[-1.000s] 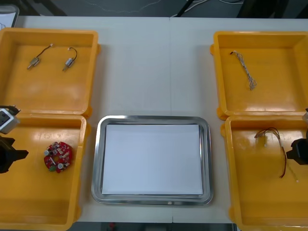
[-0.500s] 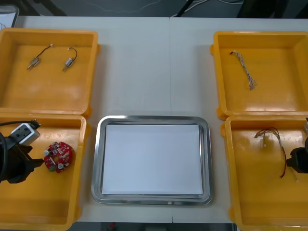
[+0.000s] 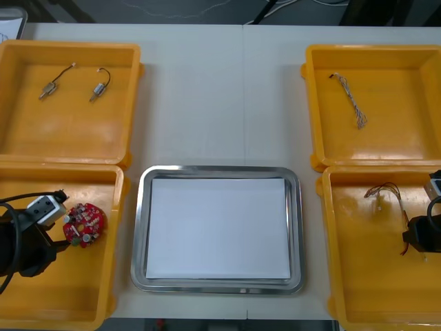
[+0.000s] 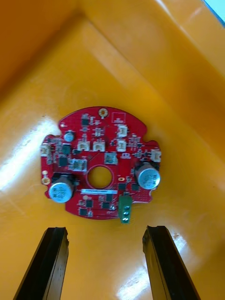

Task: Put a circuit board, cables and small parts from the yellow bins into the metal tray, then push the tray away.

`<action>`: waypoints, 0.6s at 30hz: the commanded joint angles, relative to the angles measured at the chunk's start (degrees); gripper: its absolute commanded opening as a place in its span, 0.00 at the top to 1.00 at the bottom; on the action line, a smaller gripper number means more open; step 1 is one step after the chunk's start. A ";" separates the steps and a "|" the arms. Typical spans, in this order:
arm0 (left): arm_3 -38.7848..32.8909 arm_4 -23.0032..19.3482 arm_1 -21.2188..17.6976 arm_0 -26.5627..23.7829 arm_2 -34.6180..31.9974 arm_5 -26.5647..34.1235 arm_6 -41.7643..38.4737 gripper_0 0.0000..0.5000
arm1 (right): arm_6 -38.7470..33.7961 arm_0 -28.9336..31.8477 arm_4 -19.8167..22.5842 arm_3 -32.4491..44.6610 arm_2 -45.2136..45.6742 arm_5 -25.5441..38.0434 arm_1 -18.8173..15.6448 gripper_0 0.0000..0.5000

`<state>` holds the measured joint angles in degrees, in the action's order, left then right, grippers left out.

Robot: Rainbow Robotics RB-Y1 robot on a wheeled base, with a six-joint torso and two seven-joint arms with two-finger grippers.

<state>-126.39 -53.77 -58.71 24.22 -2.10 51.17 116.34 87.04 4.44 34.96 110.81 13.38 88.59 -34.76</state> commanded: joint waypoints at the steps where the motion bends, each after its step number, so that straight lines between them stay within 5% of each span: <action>1: 0.01 1.12 -1.23 1.27 2.36 -1.16 6.79 0.04 | 1.73 1.53 -1.21 0.38 1.82 -0.43 1.36 0.00; 18: 2.47 4.63 -0.62 -0.84 5.97 -2.13 6.61 0.05 | 2.08 1.36 -3.15 -1.73 0.59 -3.16 2.77 0.00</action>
<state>-124.39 -50.17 -58.71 24.20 2.22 49.57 116.35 87.18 4.63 31.85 110.28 13.39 87.41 -32.41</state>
